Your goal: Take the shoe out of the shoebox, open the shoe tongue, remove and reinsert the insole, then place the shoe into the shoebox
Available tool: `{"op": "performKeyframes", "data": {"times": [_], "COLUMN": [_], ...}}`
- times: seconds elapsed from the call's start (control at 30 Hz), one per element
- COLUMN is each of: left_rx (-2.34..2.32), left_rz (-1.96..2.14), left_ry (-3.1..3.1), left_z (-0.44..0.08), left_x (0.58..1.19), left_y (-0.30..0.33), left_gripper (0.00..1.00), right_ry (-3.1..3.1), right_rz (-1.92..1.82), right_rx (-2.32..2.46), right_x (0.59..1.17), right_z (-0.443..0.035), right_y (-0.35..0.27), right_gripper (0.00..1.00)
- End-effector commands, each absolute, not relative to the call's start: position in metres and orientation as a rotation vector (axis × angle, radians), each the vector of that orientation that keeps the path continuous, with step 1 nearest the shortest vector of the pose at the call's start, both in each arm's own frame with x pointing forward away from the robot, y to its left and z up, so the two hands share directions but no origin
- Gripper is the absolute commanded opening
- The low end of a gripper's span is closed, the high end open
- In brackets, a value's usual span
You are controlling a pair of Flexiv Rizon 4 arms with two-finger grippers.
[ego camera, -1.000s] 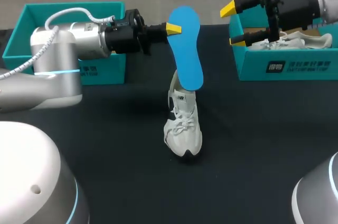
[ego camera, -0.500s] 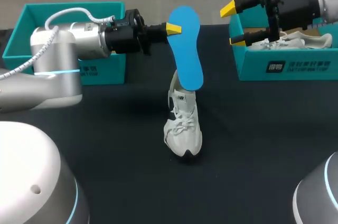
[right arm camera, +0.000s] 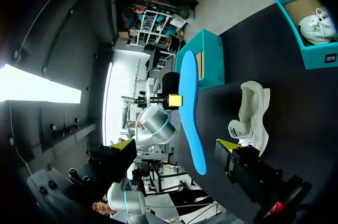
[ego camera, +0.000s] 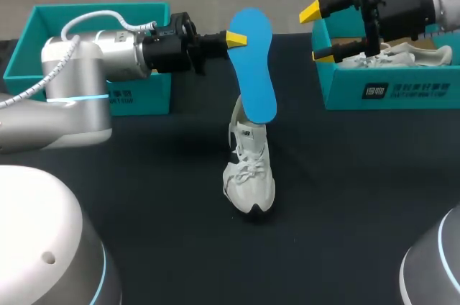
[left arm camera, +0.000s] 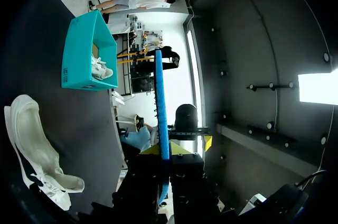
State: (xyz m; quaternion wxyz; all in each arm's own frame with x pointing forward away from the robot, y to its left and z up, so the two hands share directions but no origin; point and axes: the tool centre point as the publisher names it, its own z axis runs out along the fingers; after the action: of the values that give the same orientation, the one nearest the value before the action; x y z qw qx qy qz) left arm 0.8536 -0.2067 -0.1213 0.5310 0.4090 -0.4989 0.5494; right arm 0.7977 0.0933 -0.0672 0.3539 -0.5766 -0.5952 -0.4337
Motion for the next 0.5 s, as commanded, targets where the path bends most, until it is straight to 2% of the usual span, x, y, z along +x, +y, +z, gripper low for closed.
{"op": "performKeyframes", "data": {"times": [0.03,0.5], "left_rx": [0.977,0.977], "left_rz": [1.311,1.311], "left_ry": [-1.191,-1.191], "left_z": [-0.1215,-0.1215], "left_x": [0.8536,0.8536], "left_y": [-0.2077,-0.2077], "left_gripper": [0.00,0.00], "right_ry": [-1.538,-1.555], "right_rz": [-1.121,-1.173], "right_rx": [-1.494,-1.441], "right_x": [0.7974,0.8025], "right_z": [-0.0675,-0.0704], "right_y": [0.0942,0.0871], "right_gripper": [1.00,1.00]}}
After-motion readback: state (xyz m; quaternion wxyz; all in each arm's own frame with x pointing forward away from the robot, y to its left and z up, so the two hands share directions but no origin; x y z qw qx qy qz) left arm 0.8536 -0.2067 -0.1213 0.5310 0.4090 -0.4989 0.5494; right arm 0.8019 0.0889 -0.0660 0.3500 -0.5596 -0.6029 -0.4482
